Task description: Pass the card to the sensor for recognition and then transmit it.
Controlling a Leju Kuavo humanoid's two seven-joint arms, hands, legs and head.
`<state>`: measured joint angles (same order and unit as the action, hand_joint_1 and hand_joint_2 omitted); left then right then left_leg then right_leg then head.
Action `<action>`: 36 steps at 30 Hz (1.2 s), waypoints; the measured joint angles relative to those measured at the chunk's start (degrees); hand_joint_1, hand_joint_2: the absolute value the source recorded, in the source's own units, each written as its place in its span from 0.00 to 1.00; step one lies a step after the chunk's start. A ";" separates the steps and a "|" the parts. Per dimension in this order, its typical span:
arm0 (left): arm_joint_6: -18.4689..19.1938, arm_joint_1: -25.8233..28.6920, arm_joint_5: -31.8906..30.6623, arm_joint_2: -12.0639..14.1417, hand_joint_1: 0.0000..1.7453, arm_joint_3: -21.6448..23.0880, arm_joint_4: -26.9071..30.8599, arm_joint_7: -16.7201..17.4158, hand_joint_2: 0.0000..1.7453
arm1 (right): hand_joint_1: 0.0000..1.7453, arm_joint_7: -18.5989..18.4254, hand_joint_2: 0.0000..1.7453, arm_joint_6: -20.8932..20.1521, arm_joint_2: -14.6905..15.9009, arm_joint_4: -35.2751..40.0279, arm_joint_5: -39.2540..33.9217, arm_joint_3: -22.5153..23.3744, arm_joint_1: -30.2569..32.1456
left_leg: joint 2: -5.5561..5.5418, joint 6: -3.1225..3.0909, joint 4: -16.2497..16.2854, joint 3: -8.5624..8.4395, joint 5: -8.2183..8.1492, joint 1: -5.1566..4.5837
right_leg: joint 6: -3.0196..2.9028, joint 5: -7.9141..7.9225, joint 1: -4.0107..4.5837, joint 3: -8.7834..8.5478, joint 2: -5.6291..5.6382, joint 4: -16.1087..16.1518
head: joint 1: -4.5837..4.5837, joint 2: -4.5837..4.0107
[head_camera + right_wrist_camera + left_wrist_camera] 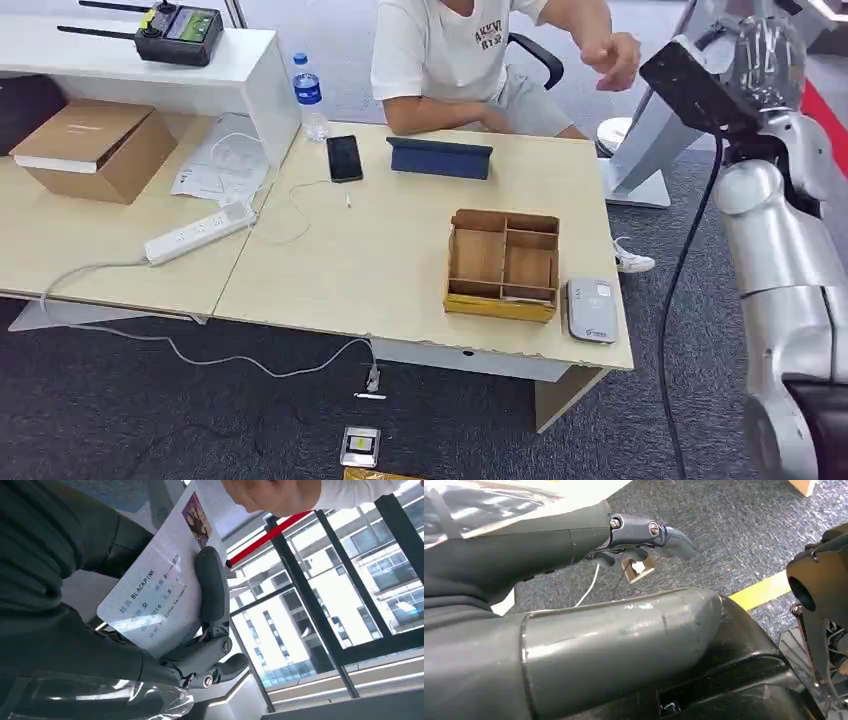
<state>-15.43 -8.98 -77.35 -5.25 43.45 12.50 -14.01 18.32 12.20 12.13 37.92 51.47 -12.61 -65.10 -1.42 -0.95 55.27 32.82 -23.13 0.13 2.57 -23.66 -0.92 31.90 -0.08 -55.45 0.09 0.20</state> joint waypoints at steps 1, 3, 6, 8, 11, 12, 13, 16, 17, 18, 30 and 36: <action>0.00 0.01 0.00 0.00 0.00 0.00 0.00 0.00 0.00 | 1.00 0.02 1.00 0.00 -0.26 -0.39 0.00 -0.09 -0.30 | 0.00 0.00 0.00 0.00 0.00 0.00 | 0.00 0.00 0.00 0.00 0.00 0.00 | 0.00 0.00; 0.00 0.00 -0.02 0.00 0.00 0.00 0.00 0.00 0.00 | 1.00 0.26 1.00 0.04 -0.68 -1.03 -0.04 -0.15 -0.69 | 0.06 0.00 0.00 -0.01 0.00 0.00 | 0.00 0.01 0.00 -0.01 0.01 0.00 | 0.00 0.00; 0.00 0.01 -0.02 0.00 0.00 0.00 0.00 0.00 0.00 | 1.00 0.37 1.00 0.04 -1.05 -1.79 -0.06 -0.17 -0.93 | 0.05 0.00 0.00 0.01 0.00 -0.01 | 0.00 0.00 -0.01 -0.01 0.01 0.00 | 0.00 0.00; 0.07 0.00 -0.09 0.00 0.00 0.00 0.00 -0.13 0.00 | 1.00 0.55 1.00 -0.53 -1.46 -2.45 0.13 -0.22 -1.27 | 0.05 0.00 0.00 0.02 0.00 -0.01 | 0.00 0.00 -0.01 -0.01 0.01 0.00 | -0.02 0.00; 0.04 -0.06 -0.39 0.02 0.00 0.02 0.00 -0.90 0.00 | 1.00 0.31 1.00 -2.34 -2.75 -4.02 1.36 -0.70 -2.29 | 0.06 0.00 0.00 0.02 0.00 -0.01 | 0.00 0.00 0.00 0.00 0.01 -0.01 | 0.00 0.00; 0.02 -0.10 -0.50 0.04 0.00 0.04 0.00 -1.16 0.00 | 1.00 0.00 1.00 -2.84 -3.41 -4.90 1.73 -0.94 -2.84 | 0.07 0.00 -0.01 0.01 0.00 -0.01 | 0.00 0.01 0.00 0.00 0.02 -0.01 | -0.02 0.00; 0.00 -0.13 -0.59 0.07 0.00 0.04 0.00 -1.25 0.00 | 1.00 -0.44 1.00 -3.41 -4.11 -5.58 2.10 -1.05 -3.25 | 0.08 0.00 -0.01 0.00 0.00 0.00 | 0.00 0.01 0.01 0.00 0.02 -0.02 | 0.00 0.00; -0.50 -0.16 -0.70 0.17 0.00 0.04 0.02 -1.66 0.00 | 1.00 -1.84 1.00 -4.88 -5.92 -7.48 2.82 -1.75 -4.27 | 0.06 0.01 -0.01 0.00 0.00 0.03 | -0.01 0.00 0.04 0.01 0.02 -0.03 | -0.02 -0.02; -0.66 -0.16 -0.68 0.20 0.00 0.04 0.02 -1.68 0.00 | 1.00 -2.36 1.00 -5.36 -6.49 -8.04 3.02 -2.03 -4.51 | 0.04 0.01 -0.01 0.00 0.01 0.04 | -0.01 0.00 0.06 0.00 0.02 -0.03 | -0.02 -0.02; -0.96 -0.11 -0.68 0.24 0.00 0.04 0.00 -1.70 0.00 | 1.00 -3.00 1.00 -5.79 -7.17 -8.63 3.15 -2.27 -4.77 | 0.03 0.01 -0.01 0.00 0.01 0.06 | -0.01 0.00 0.07 0.00 0.02 -0.04 | 0.00 -0.02; -1.46 -0.04 -0.46 0.48 0.00 0.07 0.00 -1.57 0.00 | 1.00 -9.59 1.00 -10.49 -11.34 -14.93 5.18 -4.22 -7.00 | 0.06 0.01 0.00 0.01 0.00 0.04 | -0.01 0.00 0.05 0.01 0.02 -0.02 | 0.00 0.00; -1.44 0.02 -0.18 0.50 0.00 0.07 0.00 -1.27 0.00 | 0.72 -10.51 1.00 -10.69 -12.09 -16.33 5.79 -4.96 -7.35 | 0.07 0.02 0.00 -0.01 0.00 0.04 | -0.02 0.00 0.06 0.01 0.02 -0.02 | 0.00 -0.02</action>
<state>-16.87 -8.96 -77.53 -4.74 43.52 12.50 -15.28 7.80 1.51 0.04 21.59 57.27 -17.57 -72.45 -1.34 -0.94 55.27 32.81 -23.13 0.17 2.55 -23.66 -0.86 31.90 -0.07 -55.47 0.09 0.17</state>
